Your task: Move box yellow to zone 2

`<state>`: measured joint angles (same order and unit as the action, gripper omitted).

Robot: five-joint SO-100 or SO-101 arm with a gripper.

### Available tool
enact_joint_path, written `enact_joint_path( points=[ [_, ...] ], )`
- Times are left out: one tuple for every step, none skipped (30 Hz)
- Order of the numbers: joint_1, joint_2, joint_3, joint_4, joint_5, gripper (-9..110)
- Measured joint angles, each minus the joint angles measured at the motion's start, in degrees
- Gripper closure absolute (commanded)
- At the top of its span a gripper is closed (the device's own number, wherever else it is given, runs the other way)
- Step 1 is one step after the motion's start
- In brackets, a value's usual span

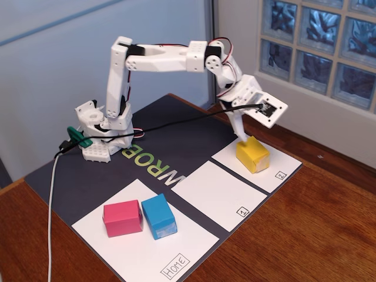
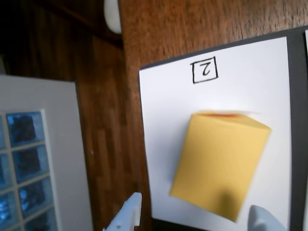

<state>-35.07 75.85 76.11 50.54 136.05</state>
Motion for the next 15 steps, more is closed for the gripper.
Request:
enact_joint_path(
  points=[
    [0.2,1.1,1.1,0.0,-1.1,79],
    [0.5,2.3,2.5,0.0,-2.4,80],
    [1.0,3.6,4.1,0.0,-3.4,81],
    [1.4,5.0,5.9,0.0,-4.7,82],
    [2.0,6.4,7.6,0.0,-6.4,83],
    [2.5,7.9,9.4,0.0,-8.0,85],
    [3.3,9.3,11.3,-0.1,-9.8,88],
    [4.1,10.8,13.4,-0.4,-11.6,91],
    [5.0,12.1,15.3,-0.8,-13.4,93],
    [6.2,13.4,17.3,-0.9,-15.3,96],
    [7.3,14.7,18.9,-0.9,-17.2,98],
    [8.6,15.9,20.6,-0.9,-19.2,100],
    [10.0,17.1,22.1,-0.9,-21.3,102],
    [11.2,18.5,23.6,-0.9,-23.3,102],
    [12.4,19.9,25.4,-0.9,-25.2,102]
  ],
)
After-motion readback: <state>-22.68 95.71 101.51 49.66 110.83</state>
